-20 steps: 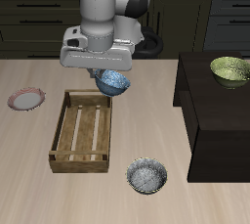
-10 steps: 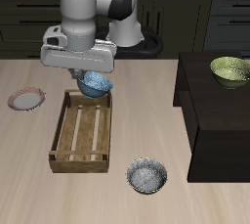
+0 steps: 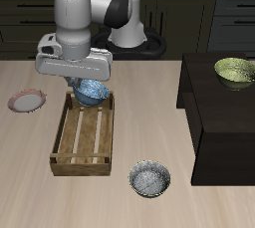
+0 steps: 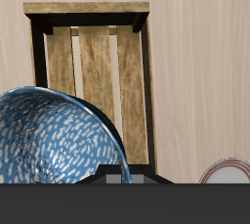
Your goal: Place the blue bowl and the green bowl in the wooden tray
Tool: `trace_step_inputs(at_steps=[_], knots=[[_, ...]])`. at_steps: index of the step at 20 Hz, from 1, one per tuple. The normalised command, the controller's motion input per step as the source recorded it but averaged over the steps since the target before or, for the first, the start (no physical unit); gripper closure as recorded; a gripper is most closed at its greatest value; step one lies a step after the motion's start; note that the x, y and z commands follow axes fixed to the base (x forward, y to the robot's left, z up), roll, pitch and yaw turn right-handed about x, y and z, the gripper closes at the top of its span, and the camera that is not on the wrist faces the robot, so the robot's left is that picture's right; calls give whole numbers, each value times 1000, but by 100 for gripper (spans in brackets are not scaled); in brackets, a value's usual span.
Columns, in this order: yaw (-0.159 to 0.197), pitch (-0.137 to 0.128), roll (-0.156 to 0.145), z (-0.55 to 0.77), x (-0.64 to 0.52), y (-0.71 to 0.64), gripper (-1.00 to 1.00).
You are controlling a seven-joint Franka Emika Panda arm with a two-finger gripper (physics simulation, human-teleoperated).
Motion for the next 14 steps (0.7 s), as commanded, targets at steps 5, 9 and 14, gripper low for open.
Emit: trace_step_inputs(at_steps=[5, 9, 14], knots=[[-17, 37, 4, -288, -15, 24, 100], [2, 21, 2, -308, -151, -14, 100], [-22, 18, -14, -177, -58, -102, 100]])
